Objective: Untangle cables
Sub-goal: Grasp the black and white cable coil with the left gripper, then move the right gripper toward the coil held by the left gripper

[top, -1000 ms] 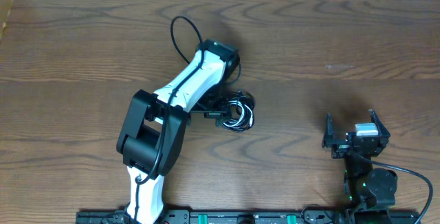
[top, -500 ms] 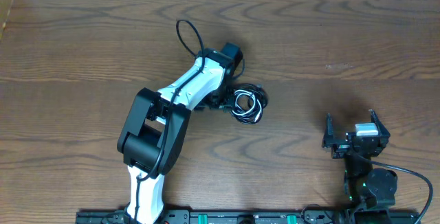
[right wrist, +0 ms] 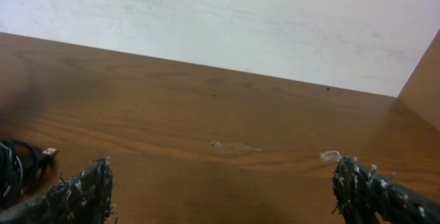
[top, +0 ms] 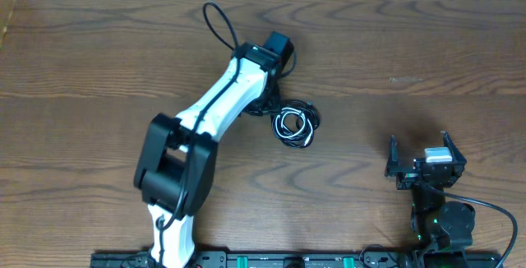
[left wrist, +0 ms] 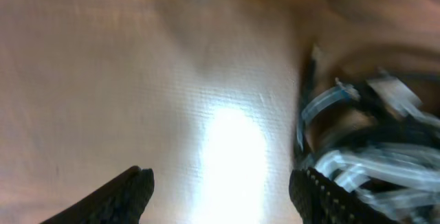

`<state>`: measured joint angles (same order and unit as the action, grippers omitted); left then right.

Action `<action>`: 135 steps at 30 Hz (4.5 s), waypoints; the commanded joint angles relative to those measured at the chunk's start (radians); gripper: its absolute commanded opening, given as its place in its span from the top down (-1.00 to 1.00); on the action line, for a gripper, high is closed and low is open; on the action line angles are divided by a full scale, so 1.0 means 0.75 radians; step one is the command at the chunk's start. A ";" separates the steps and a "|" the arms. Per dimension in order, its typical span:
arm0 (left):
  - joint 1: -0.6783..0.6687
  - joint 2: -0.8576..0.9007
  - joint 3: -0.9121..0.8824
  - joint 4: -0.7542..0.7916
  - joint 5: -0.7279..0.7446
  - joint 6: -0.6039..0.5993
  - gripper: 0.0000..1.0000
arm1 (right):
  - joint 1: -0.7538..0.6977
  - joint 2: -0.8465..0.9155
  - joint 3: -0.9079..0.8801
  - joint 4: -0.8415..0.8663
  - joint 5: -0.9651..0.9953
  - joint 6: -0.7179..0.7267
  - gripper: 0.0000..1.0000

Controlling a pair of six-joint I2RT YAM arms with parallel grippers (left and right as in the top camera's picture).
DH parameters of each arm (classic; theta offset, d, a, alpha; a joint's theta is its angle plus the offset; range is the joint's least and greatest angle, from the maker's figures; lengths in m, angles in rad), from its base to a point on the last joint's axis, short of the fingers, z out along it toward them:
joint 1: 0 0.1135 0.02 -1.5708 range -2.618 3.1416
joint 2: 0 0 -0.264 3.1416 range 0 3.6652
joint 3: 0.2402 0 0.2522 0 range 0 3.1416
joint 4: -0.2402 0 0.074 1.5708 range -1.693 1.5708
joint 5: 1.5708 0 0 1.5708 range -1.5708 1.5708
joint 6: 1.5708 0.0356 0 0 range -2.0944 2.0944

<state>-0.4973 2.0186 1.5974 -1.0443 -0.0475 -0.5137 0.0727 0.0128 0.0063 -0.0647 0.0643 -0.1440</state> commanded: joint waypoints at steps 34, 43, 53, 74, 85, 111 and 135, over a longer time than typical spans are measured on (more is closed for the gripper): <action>-0.037 -0.037 -0.372 0.480 -0.005 0.020 0.75 | 0.013 -0.003 -0.001 -0.005 0.011 -0.019 -0.98; 0.045 -0.132 -0.202 0.284 0.346 0.246 0.76 | 0.013 -0.003 -0.001 -0.005 0.006 0.021 -0.99; 0.080 -0.190 -0.243 0.266 0.632 0.124 0.19 | 0.013 -0.003 -0.001 0.126 -0.505 0.161 -0.99; 0.050 -0.185 -0.640 0.755 0.526 -0.049 0.43 | 0.011 0.626 0.945 -0.157 -0.795 0.231 -0.98; -0.068 -0.185 -0.685 0.812 0.527 0.320 0.85 | 0.010 1.243 1.481 -1.008 -0.826 0.026 -0.99; 0.005 -0.226 -0.562 0.695 0.921 0.175 -0.28 | 0.010 1.917 1.402 -1.201 -0.922 0.336 0.37; -0.158 -0.302 -0.557 0.946 0.559 -0.486 -0.38 | 0.016 2.467 1.390 -1.049 -1.042 0.440 0.44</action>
<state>-0.5880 1.7931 1.1671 -0.3344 0.4736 -0.8322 0.0734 1.8576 1.0515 -0.8551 -0.6891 0.1791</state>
